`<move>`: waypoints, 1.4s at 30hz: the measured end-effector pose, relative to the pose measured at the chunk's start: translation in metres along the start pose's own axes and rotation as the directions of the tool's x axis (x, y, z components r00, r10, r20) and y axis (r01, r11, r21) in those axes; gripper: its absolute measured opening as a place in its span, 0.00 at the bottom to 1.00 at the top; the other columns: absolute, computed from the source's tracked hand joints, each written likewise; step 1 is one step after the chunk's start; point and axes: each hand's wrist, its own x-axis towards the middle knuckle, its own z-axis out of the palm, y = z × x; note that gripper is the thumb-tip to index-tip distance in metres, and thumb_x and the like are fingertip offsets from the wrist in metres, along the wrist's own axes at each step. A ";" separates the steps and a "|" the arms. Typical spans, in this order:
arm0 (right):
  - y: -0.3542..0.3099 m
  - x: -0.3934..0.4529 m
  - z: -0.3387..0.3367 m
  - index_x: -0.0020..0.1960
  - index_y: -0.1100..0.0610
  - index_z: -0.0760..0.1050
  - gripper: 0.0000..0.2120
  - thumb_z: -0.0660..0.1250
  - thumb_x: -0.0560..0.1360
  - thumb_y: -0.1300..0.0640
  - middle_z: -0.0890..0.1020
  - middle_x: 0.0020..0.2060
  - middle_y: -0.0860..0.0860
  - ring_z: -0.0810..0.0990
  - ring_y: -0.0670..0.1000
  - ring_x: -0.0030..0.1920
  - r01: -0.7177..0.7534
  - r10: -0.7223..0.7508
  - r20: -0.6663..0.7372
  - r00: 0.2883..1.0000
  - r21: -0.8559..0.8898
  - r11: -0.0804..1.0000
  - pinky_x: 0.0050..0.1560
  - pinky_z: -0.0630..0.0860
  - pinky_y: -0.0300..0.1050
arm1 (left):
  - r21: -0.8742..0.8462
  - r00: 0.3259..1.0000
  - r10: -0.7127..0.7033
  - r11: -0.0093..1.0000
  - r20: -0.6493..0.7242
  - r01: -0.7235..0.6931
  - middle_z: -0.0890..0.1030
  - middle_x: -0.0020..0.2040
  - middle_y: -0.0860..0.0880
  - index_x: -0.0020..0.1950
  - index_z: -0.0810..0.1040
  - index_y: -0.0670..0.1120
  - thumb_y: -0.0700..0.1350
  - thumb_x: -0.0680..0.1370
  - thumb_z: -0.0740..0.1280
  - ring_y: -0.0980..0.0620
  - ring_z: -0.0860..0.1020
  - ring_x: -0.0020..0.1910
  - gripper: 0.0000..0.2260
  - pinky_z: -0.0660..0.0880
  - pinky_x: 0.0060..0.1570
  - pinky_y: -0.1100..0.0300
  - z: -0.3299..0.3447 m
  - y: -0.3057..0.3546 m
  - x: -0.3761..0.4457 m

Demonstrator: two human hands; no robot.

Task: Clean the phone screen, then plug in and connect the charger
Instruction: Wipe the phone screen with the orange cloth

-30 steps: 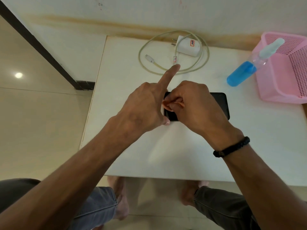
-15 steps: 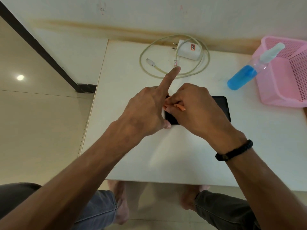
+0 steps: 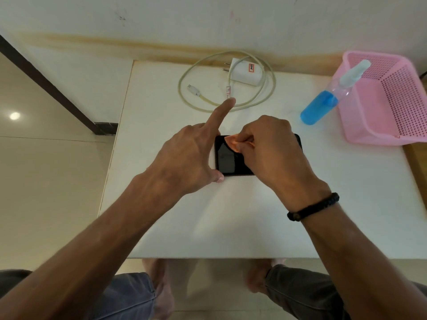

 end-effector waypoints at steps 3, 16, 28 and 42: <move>0.009 0.001 -0.003 0.50 0.56 0.86 0.06 0.70 0.80 0.56 0.86 0.45 0.53 0.85 0.55 0.44 -0.056 0.057 -0.031 0.998 0.030 0.998 0.49 0.83 0.52 | 0.023 1.000 -0.007 1.000 -0.001 0.007 0.80 0.59 0.52 0.81 0.38 0.64 0.50 0.65 0.84 0.48 0.79 0.48 0.62 0.80 0.51 0.46 0.000 0.000 0.000; 0.055 0.003 -0.025 0.54 0.57 0.84 0.11 0.73 0.78 0.50 0.82 0.46 0.55 0.75 0.48 0.38 -0.236 0.247 -0.123 0.961 0.092 0.967 0.42 0.71 0.41 | 0.010 1.000 -0.006 1.000 -0.018 0.006 0.79 0.66 0.53 0.80 0.38 0.66 0.51 0.65 0.84 0.49 0.79 0.49 0.63 0.81 0.53 0.46 0.000 -0.001 0.000; 0.067 -0.012 -0.044 0.55 0.56 0.84 0.13 0.76 0.76 0.48 0.83 0.51 0.58 0.80 0.53 0.47 -0.283 0.282 -0.026 0.959 -0.040 0.958 0.46 0.72 0.43 | 0.067 0.999 -0.006 0.998 -0.034 0.009 0.81 0.61 0.52 0.80 0.36 0.65 0.50 0.66 0.83 0.52 0.78 0.37 0.62 0.80 0.45 0.50 0.003 0.003 -0.002; 0.063 -0.034 -0.044 0.49 0.56 0.81 0.13 0.74 0.75 0.47 0.83 0.37 0.52 0.83 0.55 0.44 -0.309 0.311 0.030 0.950 -0.053 0.950 0.51 0.82 0.52 | 0.039 0.999 -0.022 0.999 -0.049 0.024 0.81 0.65 0.54 0.81 0.39 0.64 0.51 0.63 0.85 0.48 0.81 0.43 0.65 0.81 0.52 0.47 0.001 0.005 0.000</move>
